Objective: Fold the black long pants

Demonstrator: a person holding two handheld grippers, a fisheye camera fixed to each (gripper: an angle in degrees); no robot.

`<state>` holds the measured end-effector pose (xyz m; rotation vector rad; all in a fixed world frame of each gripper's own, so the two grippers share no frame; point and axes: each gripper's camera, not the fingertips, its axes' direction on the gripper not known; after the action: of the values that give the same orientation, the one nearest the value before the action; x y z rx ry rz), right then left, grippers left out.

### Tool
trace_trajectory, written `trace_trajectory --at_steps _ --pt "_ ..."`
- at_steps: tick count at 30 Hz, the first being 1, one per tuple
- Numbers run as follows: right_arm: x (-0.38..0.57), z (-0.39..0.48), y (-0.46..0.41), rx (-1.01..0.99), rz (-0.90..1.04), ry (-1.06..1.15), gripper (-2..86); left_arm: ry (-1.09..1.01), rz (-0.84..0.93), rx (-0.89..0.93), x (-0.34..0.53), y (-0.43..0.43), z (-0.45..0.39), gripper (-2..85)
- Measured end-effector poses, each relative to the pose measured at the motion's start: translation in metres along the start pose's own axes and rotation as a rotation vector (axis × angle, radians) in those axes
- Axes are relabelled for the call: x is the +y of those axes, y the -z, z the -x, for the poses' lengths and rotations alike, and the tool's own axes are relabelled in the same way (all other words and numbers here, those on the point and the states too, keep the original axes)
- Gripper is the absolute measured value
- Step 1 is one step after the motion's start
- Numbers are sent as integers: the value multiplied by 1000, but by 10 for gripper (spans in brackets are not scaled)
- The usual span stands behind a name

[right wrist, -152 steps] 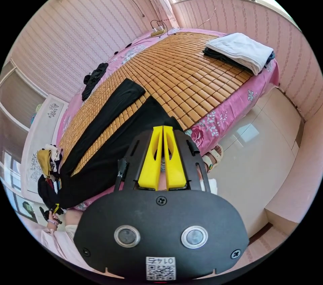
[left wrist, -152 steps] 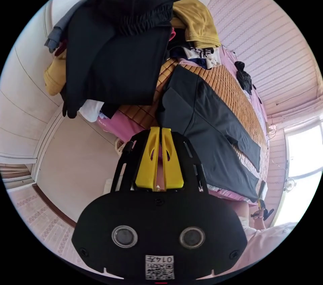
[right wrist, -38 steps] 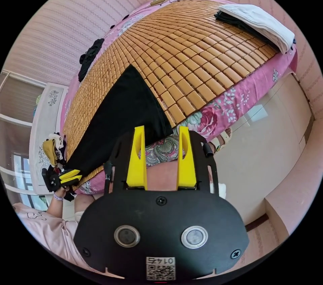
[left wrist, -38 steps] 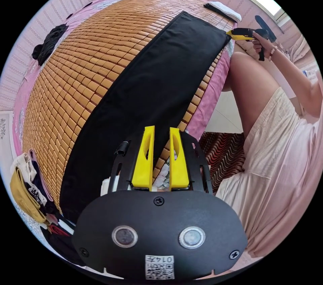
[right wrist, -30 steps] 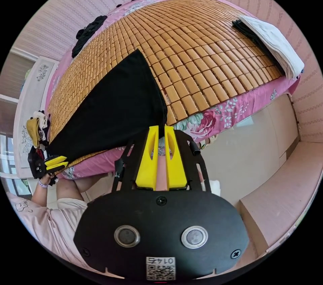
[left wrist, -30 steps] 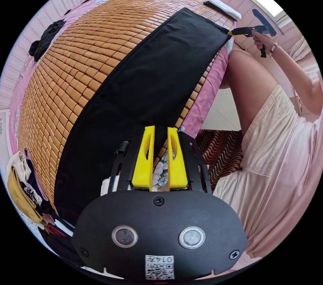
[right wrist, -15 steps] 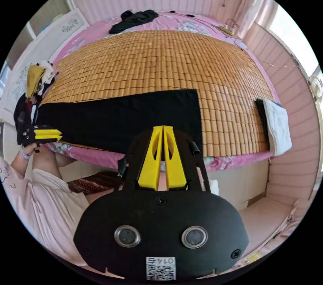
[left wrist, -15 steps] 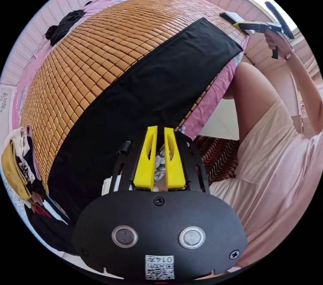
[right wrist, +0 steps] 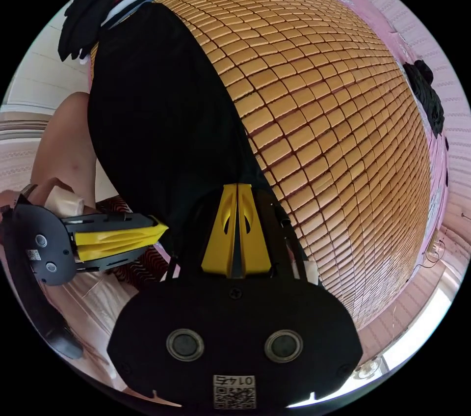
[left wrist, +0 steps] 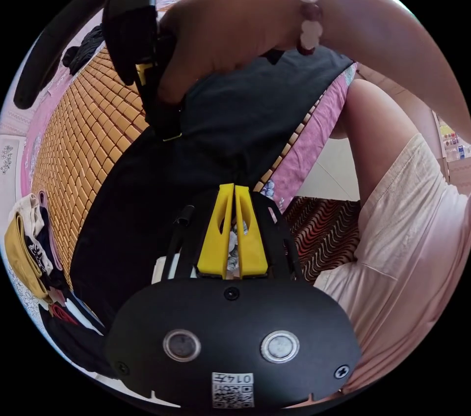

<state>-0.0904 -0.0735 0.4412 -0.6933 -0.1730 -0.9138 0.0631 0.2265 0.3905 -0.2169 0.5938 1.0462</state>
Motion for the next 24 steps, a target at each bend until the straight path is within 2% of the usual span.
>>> trace_trajectory --at_steps 3,13,15,24 --pt "-25 -5 5 45 43 -9 -6 2 -13 30 3 2 4 -10" --pt "-93 -16 12 -27 194 47 -8 7 -75 -9 3 25 -2 -10" --pt "-98 -17 14 -27 196 41 -8 -18 18 23 -1 6 -4 -10" --pt "-101 -18 18 -22 172 -9 -9 -90 74 -43 -11 14 -24 -10"
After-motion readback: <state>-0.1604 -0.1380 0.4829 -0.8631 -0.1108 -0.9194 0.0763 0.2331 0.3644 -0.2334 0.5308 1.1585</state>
